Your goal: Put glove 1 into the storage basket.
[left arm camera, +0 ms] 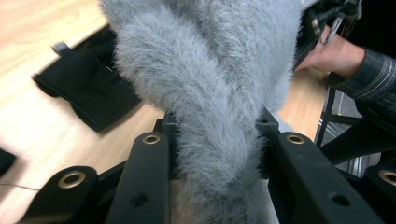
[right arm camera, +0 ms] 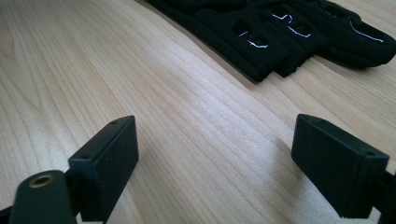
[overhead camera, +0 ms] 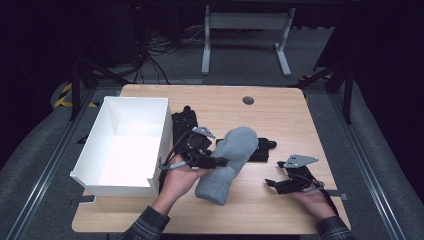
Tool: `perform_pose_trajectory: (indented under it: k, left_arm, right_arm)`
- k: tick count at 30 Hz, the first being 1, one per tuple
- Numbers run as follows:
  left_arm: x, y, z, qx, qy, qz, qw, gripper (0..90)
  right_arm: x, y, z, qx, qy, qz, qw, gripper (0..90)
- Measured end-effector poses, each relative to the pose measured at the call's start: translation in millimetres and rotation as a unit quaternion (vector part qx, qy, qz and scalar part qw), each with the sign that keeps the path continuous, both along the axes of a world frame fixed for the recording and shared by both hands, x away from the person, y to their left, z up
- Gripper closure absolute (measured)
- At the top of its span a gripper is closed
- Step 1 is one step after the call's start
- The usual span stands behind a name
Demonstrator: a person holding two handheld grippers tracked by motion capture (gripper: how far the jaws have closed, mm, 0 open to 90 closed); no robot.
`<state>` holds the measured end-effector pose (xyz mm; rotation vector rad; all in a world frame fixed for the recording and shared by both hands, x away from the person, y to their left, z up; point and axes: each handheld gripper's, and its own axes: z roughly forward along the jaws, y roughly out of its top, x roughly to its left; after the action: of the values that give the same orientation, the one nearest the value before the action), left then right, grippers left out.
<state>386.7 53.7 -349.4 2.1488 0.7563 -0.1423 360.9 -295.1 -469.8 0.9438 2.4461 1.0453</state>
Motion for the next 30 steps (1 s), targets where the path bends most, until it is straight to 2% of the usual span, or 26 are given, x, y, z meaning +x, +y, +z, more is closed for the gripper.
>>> perform_pose_trajectory:
  k: [1,2,10,15,19,24,25,30]
  left_arm:
    - [0.0,0.0,0.0,0.000,0.000,0.000,1.0000,68.5]
    - [1.4,3.1,9.9,0.001,-0.003,0.002,1.0000,68.4]
    - [8.0,17.9,44.1,0.001,-0.016,0.005,0.9999,68.3]
    - [13.0,33.2,61.3,-0.002,-0.021,0.011,0.9997,68.4]
    - [15.7,44.2,68.9,-0.006,-0.024,0.016,0.9996,68.4]
    - [18.8,69.8,82.8,-0.013,-0.030,0.042,0.9986,68.5]
    - [19.8,81.2,87.6,-0.014,-0.035,0.049,0.9981,68.5]
    - [21.5,105.4,95.8,-0.017,-0.040,0.074,0.9963,68.6]
  right_arm:
    - [0.0,0.0,0.0,0.000,0.000,0.000,1.0000,15.3]
    - [0.0,0.0,0.0,0.000,0.000,0.000,1.0000,15.4]
    - [0.1,-0.2,0.1,0.000,0.001,-0.001,1.0000,15.5]
    - [0.2,-0.3,0.0,0.001,0.001,-0.002,1.0000,15.5]
    - [0.2,-0.3,0.1,0.001,0.001,-0.003,1.0000,15.5]
    - [0.2,-0.3,0.1,0.001,0.001,-0.003,1.0000,15.5]
    - [0.2,-0.4,0.1,0.001,0.001,-0.004,1.0000,15.5]
    - [0.3,-0.4,0.1,0.001,0.001,-0.005,1.0000,15.6]
